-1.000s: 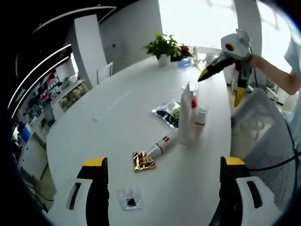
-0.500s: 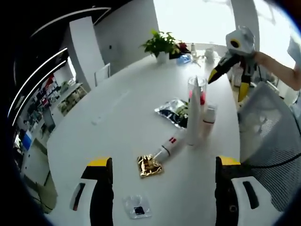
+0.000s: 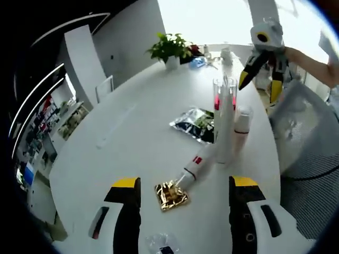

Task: Arrange the skincare products in the storage area until every visible bottle or jar stands upright without overlapping.

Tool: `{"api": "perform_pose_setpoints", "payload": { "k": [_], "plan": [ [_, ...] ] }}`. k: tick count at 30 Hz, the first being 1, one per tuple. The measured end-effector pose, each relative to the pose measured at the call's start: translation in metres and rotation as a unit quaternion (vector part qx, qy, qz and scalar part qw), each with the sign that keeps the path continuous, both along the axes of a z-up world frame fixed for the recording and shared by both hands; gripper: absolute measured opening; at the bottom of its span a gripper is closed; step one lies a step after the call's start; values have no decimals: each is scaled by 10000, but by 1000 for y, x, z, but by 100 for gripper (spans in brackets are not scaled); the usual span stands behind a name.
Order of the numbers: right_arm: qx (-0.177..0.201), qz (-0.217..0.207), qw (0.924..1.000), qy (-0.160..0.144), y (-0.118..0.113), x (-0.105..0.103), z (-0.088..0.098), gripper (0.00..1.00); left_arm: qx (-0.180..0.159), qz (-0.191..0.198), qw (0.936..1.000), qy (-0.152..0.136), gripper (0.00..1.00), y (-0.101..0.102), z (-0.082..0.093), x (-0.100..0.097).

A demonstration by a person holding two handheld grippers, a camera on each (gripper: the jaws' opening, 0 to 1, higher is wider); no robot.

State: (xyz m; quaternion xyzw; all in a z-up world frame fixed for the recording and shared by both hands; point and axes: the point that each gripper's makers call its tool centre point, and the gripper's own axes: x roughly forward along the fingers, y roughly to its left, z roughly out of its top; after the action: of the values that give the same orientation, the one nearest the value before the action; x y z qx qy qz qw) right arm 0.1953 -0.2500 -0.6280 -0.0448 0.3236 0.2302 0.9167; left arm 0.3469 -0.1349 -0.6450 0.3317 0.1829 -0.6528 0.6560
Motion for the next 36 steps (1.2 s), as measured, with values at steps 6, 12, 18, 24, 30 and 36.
{"api": "perform_pose_setpoints", "payload": {
  "k": [6, 12, 18, 24, 30, 36],
  "plan": [
    [75, 10, 10000, 52, 2, 0, -2, 46, -11, -79, 10000, -56, 50, -14, -12, 5],
    [159, 0, 9998, 93, 3, -2, -2, 41, 238, -347, 9991, 59, 47, -22, -32, 3],
    [337, -30, 9993, 138, 6, -2, -3, 37, 565, -550, 9969, -37, 46, -27, -54, 7],
    [381, -60, 9991, 185, 5, -4, -4, 35, 654, -668, 9955, 171, 41, -34, -68, 6],
    [493, -128, 9985, 210, 5, -5, -5, 34, 752, -769, 9939, 231, 40, -38, -79, 6],
    [480, -164, 9983, 303, 3, -7, -10, 35, 903, -971, 9905, 353, 33, -40, -87, 3]
  ]
}}
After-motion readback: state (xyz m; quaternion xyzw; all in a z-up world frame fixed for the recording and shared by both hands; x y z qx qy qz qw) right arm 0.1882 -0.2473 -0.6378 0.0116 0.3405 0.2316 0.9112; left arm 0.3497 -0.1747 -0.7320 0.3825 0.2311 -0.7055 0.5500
